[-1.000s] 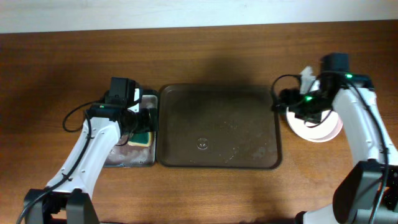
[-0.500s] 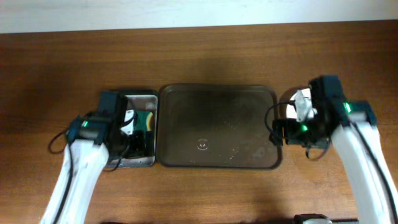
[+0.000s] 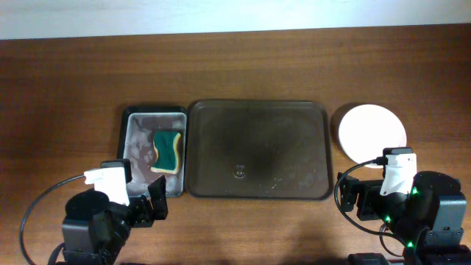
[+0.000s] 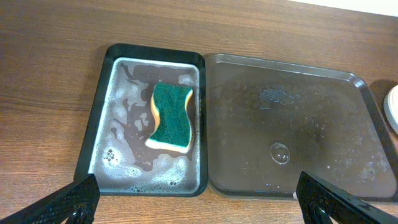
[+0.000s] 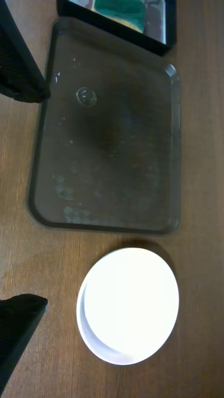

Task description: Clean dirty plates on tray and stack at the side

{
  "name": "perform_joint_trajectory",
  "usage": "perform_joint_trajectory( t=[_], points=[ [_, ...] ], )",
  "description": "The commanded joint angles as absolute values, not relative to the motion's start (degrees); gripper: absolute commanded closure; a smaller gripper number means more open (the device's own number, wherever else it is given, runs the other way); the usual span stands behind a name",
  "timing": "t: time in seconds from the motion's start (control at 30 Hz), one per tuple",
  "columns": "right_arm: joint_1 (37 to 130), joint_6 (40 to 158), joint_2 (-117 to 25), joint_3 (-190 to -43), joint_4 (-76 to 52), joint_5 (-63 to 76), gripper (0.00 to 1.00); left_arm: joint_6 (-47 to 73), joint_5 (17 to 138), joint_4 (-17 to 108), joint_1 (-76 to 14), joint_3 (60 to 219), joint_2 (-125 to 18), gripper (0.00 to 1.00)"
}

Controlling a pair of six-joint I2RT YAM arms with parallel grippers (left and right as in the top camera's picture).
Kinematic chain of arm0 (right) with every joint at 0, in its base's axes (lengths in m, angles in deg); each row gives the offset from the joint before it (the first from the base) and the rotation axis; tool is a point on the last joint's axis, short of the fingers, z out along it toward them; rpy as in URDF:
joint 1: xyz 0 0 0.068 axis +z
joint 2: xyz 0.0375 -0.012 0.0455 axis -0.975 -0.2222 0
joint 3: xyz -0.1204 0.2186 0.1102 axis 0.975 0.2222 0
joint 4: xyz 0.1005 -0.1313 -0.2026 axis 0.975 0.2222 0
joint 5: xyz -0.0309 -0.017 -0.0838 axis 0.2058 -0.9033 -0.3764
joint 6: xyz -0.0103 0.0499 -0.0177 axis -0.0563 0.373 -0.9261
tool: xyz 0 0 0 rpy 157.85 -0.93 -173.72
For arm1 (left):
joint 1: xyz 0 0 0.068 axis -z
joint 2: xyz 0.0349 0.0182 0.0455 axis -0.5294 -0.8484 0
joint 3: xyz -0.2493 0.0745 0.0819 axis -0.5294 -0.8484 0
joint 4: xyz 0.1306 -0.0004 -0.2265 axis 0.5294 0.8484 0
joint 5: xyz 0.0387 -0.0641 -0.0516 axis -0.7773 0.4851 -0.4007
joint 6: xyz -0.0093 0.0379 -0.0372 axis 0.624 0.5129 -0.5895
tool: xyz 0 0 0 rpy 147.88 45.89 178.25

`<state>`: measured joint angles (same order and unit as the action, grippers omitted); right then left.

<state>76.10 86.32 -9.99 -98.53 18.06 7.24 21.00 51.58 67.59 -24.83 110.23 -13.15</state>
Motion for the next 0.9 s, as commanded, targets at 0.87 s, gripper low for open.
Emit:
perform_joint_trajectory(
  t=[0.87],
  points=[
    [80.26, 85.93, 24.48, -58.86, -31.45, 3.89, 0.01, 20.48, 51.03, 67.50, -25.11, 109.49, -12.93, 0.01]
  ],
)
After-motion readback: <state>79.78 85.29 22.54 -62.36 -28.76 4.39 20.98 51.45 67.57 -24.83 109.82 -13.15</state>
